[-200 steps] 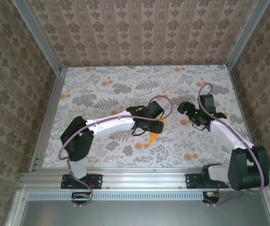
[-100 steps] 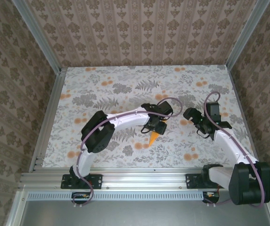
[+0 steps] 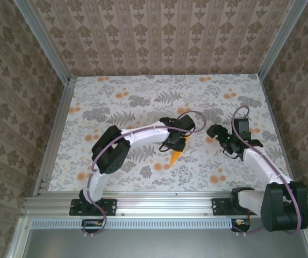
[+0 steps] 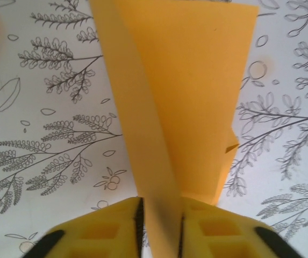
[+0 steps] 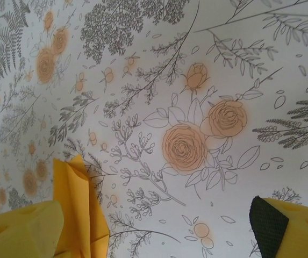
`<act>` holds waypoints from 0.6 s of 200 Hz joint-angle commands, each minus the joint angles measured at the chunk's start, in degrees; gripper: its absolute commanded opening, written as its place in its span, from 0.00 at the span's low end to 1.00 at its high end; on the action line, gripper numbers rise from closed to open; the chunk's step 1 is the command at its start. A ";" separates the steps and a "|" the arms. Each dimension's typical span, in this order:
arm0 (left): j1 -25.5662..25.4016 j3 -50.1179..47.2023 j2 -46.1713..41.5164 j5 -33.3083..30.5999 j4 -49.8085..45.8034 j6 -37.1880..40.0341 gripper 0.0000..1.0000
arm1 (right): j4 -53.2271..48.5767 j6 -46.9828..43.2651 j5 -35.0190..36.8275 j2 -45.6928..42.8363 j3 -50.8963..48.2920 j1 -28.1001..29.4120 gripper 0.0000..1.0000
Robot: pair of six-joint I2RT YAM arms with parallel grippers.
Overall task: Fold a paper plane with a square sheet of paper (pick it up from the middle)
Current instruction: Move a paper plane to the center of the table.
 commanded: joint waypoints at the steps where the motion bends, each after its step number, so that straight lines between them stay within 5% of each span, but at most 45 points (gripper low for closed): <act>1: 1.61 -2.99 -3.33 1.06 1.06 -1.06 0.16 | 1.38 -0.72 -2.98 0.48 -0.65 0.42 0.92; 51: 5.78 -12.85 -9.42 7.37 11.31 -5.77 0.03 | 1.45 -2.91 -3.83 2.34 0.57 5.65 0.86; 120: 12.61 -32.14 -16.23 17.72 34.93 -20.15 0.00 | -5.39 0.26 8.34 8.31 7.93 27.66 0.65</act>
